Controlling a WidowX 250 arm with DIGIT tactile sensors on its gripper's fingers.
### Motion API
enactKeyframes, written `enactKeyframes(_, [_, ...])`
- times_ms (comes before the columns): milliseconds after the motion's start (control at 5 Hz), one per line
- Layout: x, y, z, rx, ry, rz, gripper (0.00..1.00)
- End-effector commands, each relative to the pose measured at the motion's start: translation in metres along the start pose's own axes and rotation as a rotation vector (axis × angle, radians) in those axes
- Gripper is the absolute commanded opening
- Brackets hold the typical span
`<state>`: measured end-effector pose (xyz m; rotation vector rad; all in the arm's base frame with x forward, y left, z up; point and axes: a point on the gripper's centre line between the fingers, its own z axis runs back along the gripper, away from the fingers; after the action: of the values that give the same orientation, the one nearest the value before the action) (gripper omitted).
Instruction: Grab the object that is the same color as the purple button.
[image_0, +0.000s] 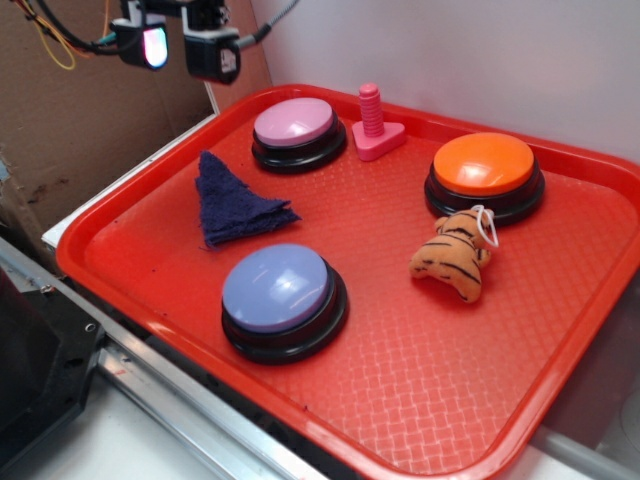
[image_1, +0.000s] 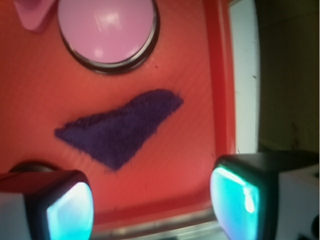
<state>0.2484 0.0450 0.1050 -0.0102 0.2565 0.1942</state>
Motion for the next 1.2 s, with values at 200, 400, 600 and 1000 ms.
enactKeyframes(200, [-0.005, 0.031, -0.035, 0.014, 0.054, 0.052, 1.0])
enactKeyframes(400, [-0.008, 0.036, -0.047, -0.016, 0.081, 0.08, 1.0])
enactKeyframes(600, [0.007, 0.027, -0.064, -0.035, 0.085, 0.031, 1.0])
enactKeyframes(1000, [0.02, 0.012, -0.076, -0.049, 0.118, 0.007, 0.94])
